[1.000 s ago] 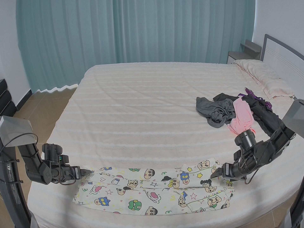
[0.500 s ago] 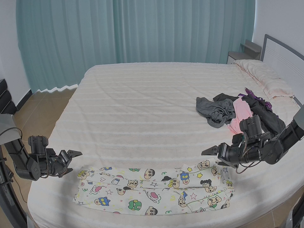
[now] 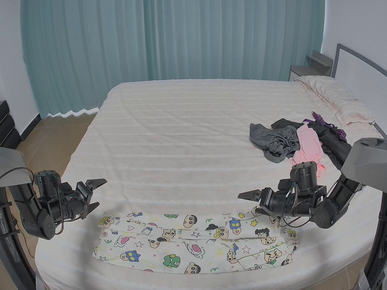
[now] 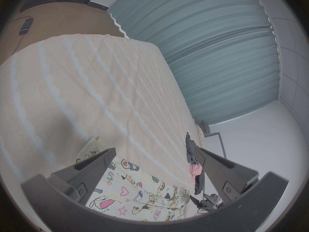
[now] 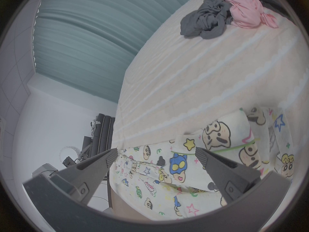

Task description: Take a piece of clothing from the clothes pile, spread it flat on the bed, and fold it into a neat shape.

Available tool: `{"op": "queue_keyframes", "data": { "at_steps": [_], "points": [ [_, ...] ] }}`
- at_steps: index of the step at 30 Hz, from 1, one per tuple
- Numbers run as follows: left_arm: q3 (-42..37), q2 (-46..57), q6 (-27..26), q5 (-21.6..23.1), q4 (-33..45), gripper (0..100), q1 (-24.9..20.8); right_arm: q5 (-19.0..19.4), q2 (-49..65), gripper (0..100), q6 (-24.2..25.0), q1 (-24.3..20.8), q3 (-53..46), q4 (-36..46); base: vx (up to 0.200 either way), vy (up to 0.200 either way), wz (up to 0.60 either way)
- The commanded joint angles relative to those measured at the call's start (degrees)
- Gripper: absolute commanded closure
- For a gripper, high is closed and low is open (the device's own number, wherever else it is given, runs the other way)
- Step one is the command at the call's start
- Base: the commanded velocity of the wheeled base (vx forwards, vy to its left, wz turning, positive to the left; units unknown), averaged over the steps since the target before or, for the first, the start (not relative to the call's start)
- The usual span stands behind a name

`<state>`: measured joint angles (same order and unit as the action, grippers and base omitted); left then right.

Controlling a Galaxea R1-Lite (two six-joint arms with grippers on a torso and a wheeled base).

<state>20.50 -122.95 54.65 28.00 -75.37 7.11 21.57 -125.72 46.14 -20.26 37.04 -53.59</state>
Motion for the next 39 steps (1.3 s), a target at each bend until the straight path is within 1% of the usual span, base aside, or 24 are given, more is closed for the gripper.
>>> {"op": "queue_keyframes", "data": {
  "at_steps": [1, 3, 6, 9, 20, 21, 22, 23, 25, 30, 32, 35, 37, 39],
  "points": [
    [-0.99, -2.64, -0.25, -1.02, -1.44, 0, -0.6, -0.12, -4.53, 0, -2.28, 0.75, 0.05, -0.2, 0.0, 0.0, 0.0],
    [-1.08, -3.26, -0.95, -1.46, -1.79, 0, -0.87, -0.82, -4.8, 0, -3.69, 0.66, 0.14, -0.11, 0.0, 0.0, 0.0],
    [-1.34, -4.4, -3.23, -2.69, -2.5, 0, -1.48, -4.16, -6.82, 0, -4.83, 1.1, 1.11, -0.73, 0.0, 0.0, 0.0],
    [-1.61, -4.93, -4.29, -3.74, -2.5, 0, -1.92, -5.92, -10.07, 0, -5.98, 2.59, 3.13, -1.17, 0.0, 0.0, 0.0],
    [-1.61, -5.01, -4.38, -3.92, -2.58, 0, -2.1, -6.62, -10.16, 0, -7.82, 2.33, 2.78, -0.81, 0.0, 0.0, 0.0],
    [-1.61, -5.01, -4.38, -3.92, -2.58, 0, -2.1, -7.5, -10.25, 0, -8.17, 2.24, 2.78, -0.73, 0.0, 0.0, 0.0],
    [-1.61, -5.01, -4.38, -3.92, -2.58, 0, -2.1, -7.5, -10.25, 0, -8.17, 2.24, 2.78, -0.73, 0.0, 0.0, 0.0],
    [-1.61, -5.01, -4.29, -3.92, -2.58, 0, -2.1, -8.82, -10.6, 0, -9.23, 2.16, 2.78, -0.55, 0.0, 0.0, 0.0],
    [-1.61, -5.01, -4.29, -3.92, -2.58, 0, -2.1, -9.35, -10.68, 0, -9.84, 2.16, 2.78, -0.73, 0.0, 0.0, 0.0],
    [-1.61, -5.01, -4.29, -3.92, -2.58, 0, -2.1, -8.91, -8.14, 0, -8.52, 3.39, 1.9, -2.22, 0.0, 0.0, 0.0],
    [-1.61, -5.01, -4.29, -3.92, -2.58, 0, -2.01, -8.65, -5.76, 0, -6.59, 3.39, 1.29, -3.1, 0.0, 0.0, 0.0],
    [-1.61, -5.01, -4.29, -3.92, -2.58, 0, -2.01, -7.59, -4.36, 0, -3.43, 1.98, 0.49, -4.95, 0.0, 0.0, 0.0],
    [-1.61, -5.01, -4.29, -3.92, -2.58, 0, -2.1, -7.41, -4.88, 0, -2.9, 0.05, -0.21, -7.76, 0.0, 0.0, 0.0],
    [-1.61, -5.01, -4.29, -3.92, -2.58, 0, -2.1, -7.41, -6.47, 0, -2.81, -0.75, -0.65, -10.22, 0.0, 0.0, 0.0]
  ]
}}
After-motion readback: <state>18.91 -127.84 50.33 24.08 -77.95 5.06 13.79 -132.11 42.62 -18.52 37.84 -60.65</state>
